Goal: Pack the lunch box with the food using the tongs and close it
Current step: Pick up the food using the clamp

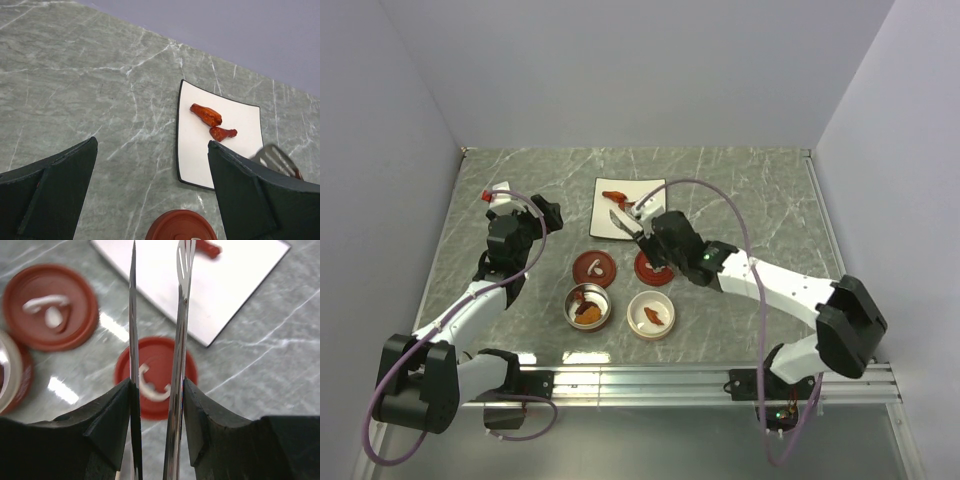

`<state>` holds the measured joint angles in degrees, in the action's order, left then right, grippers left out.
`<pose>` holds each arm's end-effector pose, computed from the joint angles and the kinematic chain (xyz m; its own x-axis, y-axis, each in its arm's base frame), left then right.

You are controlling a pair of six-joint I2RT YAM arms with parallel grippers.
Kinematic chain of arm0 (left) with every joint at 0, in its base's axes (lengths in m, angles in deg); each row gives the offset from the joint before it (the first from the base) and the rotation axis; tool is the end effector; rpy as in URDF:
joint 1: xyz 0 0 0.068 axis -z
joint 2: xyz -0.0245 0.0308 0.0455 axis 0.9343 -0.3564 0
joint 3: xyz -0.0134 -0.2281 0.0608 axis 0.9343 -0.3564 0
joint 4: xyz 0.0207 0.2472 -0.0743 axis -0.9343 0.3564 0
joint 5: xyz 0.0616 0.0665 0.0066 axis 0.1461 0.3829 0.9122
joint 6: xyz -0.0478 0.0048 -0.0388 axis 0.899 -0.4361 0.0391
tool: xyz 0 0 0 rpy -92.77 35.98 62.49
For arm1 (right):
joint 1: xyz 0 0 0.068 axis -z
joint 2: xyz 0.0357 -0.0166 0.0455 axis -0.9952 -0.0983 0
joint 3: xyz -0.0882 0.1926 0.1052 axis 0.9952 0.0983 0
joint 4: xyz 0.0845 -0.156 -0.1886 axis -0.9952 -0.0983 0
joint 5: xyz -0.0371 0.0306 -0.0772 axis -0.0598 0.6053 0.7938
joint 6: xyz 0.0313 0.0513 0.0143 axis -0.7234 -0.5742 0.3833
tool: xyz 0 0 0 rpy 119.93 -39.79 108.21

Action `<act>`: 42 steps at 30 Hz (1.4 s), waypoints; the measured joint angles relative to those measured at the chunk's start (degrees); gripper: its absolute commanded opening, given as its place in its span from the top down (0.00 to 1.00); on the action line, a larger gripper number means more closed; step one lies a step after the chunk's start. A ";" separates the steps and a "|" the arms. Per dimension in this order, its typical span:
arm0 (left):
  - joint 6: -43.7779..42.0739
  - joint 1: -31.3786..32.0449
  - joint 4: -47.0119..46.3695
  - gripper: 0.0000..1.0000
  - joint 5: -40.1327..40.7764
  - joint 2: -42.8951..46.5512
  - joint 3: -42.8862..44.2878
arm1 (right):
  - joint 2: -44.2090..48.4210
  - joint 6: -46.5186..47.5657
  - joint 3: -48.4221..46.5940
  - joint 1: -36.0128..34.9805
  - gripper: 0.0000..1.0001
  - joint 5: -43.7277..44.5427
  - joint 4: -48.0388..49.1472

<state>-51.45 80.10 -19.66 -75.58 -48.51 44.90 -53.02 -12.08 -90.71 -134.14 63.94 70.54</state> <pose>0.2696 -0.0449 0.2108 -0.1410 -0.4237 -0.8948 -0.0292 0.9052 -0.4240 0.2192 0.2428 0.2203 -0.3273 -0.4742 -0.8173 -0.6439 0.7450 -0.1744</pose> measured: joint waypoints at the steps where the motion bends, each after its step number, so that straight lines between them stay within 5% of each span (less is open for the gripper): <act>1: 0.00 0.00 0.00 0.01 0.02 0.00 0.00 | -1.20 0.50 -0.85 1.01 0.49 -0.59 0.44; 19: 0.00 0.00 -0.02 0.01 1.11 -1.16 0.00 | -19.74 6.47 -10.60 15.06 0.50 -8.39 6.80; 42: 0.02 0.00 -0.02 0.01 1.38 -0.85 -0.02 | -23.12 4.96 -11.56 16.76 0.51 -14.53 5.31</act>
<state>-51.43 80.10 -19.68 -74.20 -49.37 44.88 -76.14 -7.11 -102.27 -117.38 49.41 75.85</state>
